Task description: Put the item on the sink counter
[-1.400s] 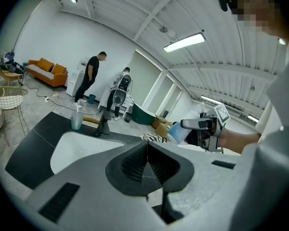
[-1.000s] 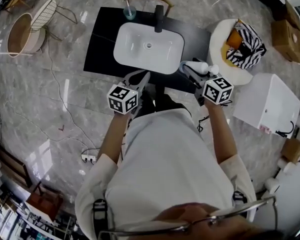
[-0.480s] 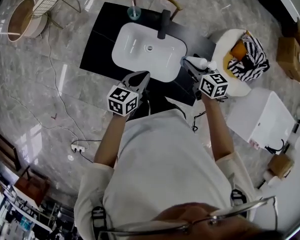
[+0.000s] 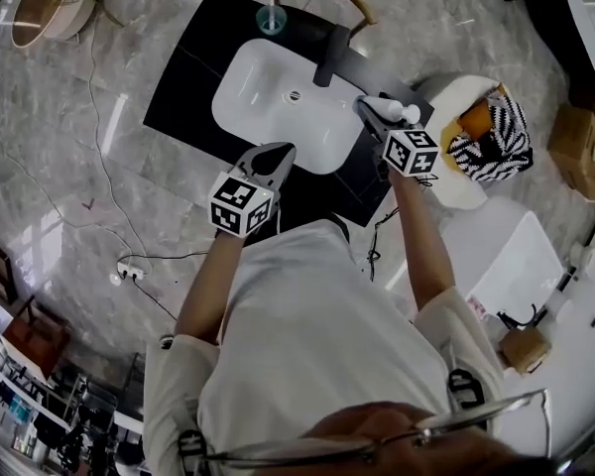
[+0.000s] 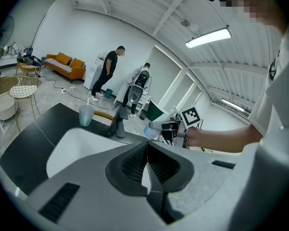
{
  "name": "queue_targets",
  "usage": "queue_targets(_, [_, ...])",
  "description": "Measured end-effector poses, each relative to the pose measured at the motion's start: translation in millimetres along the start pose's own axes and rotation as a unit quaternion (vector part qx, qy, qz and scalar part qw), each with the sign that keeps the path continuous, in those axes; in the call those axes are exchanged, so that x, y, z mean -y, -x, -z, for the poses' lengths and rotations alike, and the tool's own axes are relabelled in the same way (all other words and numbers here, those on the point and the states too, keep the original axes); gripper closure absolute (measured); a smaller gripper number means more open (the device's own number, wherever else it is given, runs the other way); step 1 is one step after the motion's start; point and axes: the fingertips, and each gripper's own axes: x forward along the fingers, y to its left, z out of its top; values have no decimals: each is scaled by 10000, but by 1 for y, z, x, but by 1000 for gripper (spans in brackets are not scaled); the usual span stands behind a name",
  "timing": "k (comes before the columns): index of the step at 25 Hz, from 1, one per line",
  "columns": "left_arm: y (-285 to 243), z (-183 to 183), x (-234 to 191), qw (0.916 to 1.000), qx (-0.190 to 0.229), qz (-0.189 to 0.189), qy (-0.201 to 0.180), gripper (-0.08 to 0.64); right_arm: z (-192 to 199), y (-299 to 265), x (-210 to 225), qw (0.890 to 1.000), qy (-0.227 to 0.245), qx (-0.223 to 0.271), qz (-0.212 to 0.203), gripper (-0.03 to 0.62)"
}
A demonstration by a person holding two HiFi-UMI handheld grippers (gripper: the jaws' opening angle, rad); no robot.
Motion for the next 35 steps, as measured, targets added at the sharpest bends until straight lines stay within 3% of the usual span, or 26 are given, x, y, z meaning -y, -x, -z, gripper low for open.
queue_targets(19, [-79, 49, -37, 9968, -450, -172, 640, 554, 46, -132, 94, 9961, 474, -508, 551, 316])
queue_targets(29, [-101, 62, -35, 9953, -588, -183, 743, 554, 64, -160, 124, 9891, 766, -835, 945, 316])
queue_targets(35, [-107, 69, -34, 9949, -606, -198, 781, 554, 67, -165, 132, 9879, 861, -762, 1043, 313])
